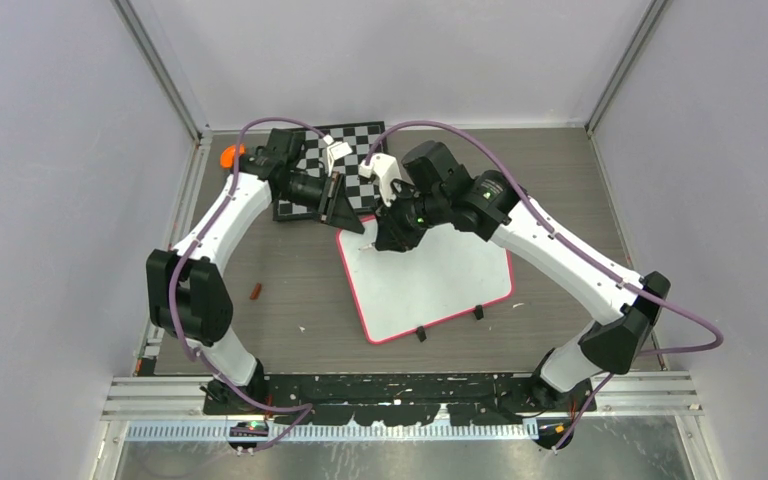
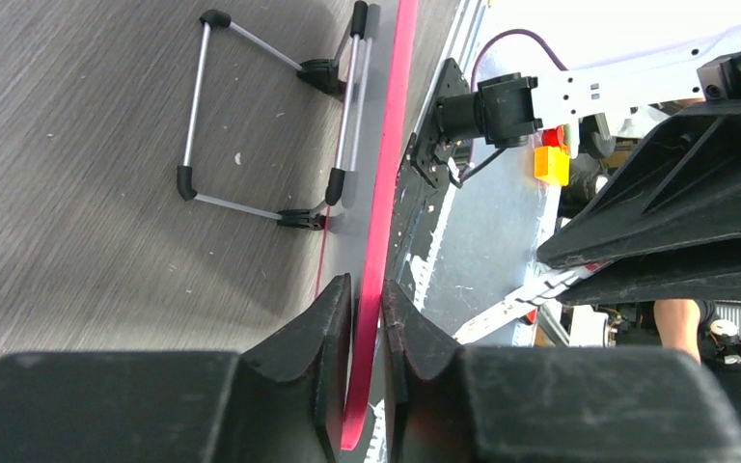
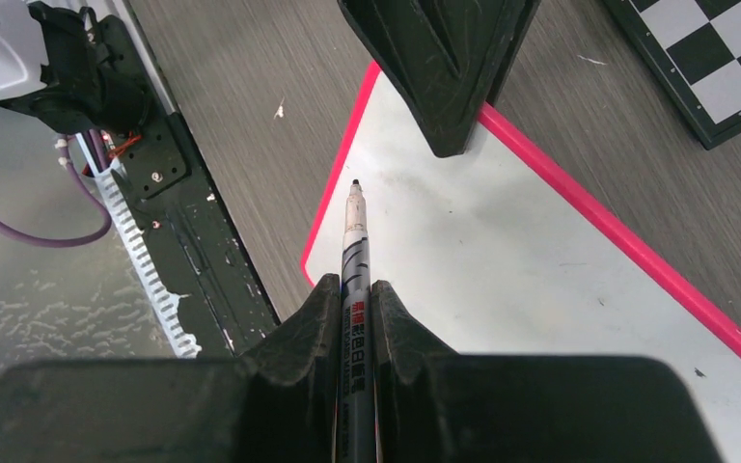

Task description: Write a sentence on the whiteboard

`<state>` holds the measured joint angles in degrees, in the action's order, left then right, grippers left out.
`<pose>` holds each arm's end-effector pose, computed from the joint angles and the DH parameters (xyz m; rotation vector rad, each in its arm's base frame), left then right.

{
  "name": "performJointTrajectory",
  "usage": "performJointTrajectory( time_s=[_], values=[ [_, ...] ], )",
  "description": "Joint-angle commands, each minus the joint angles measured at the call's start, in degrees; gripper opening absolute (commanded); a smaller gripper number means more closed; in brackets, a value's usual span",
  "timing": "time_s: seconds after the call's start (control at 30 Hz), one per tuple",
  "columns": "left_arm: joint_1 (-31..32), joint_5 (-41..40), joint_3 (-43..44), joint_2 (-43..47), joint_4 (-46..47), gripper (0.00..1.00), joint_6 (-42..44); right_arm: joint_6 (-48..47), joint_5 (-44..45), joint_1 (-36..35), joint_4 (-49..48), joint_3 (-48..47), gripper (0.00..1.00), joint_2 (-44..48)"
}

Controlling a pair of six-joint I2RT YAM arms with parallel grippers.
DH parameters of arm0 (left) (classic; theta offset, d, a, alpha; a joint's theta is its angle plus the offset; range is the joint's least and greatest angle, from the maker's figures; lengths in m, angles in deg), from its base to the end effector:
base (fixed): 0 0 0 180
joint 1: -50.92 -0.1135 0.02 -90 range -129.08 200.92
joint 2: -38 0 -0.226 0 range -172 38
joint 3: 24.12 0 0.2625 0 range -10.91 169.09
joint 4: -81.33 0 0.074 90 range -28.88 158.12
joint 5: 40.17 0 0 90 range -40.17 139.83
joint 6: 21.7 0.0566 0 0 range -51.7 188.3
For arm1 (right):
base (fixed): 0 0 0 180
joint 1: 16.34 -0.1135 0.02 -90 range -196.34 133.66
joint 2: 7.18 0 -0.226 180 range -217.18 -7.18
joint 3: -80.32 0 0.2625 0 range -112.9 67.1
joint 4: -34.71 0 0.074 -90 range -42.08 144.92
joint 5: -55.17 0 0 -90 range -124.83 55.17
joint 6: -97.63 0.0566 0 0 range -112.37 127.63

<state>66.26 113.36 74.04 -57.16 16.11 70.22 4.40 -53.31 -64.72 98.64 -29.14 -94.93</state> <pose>0.3229 -0.1411 0.2645 0.7176 2.2989 -1.5327 0.2188 0.2732 0.3506 -1.1907 2.0684 0.7624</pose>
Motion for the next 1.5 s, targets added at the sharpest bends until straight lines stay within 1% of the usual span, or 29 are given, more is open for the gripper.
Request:
performJointTrajectory(
  time_s=[0.0,0.33,0.73,0.97,1.27,1.47],
  values=[
    [0.31,1.03,-0.19,0.15,1.91,0.15,0.08,1.10,2.15,-1.03,-2.34,-3.00,0.00,-1.01],
    [0.36,0.61,-0.39,0.64,2.17,0.00,-0.13,1.82,3.60,-1.76,-2.29,-6.02,0.00,-3.44],
    [0.31,0.63,-0.73,1.17,2.36,0.00,-0.15,1.86,5.99,-1.99,-2.62,-7.20,0.00,-5.34],
    [0.31,0.61,-0.92,1.28,2.52,0.00,-0.20,2.06,7.13,-2.00,-3.70,-6.18,0.00,-5.68],
    [0.31,0.37,-0.79,1.15,2.53,0.00,-0.26,2.76,7.92,-1.99,-5.82,0.80,0.00,-3.91],
    [0.31,0.28,-0.83,1.37,2.53,0.00,-0.25,3.14,6.49,-2.11,-6.22,4.36,0.00,-3.03]
  ],
)
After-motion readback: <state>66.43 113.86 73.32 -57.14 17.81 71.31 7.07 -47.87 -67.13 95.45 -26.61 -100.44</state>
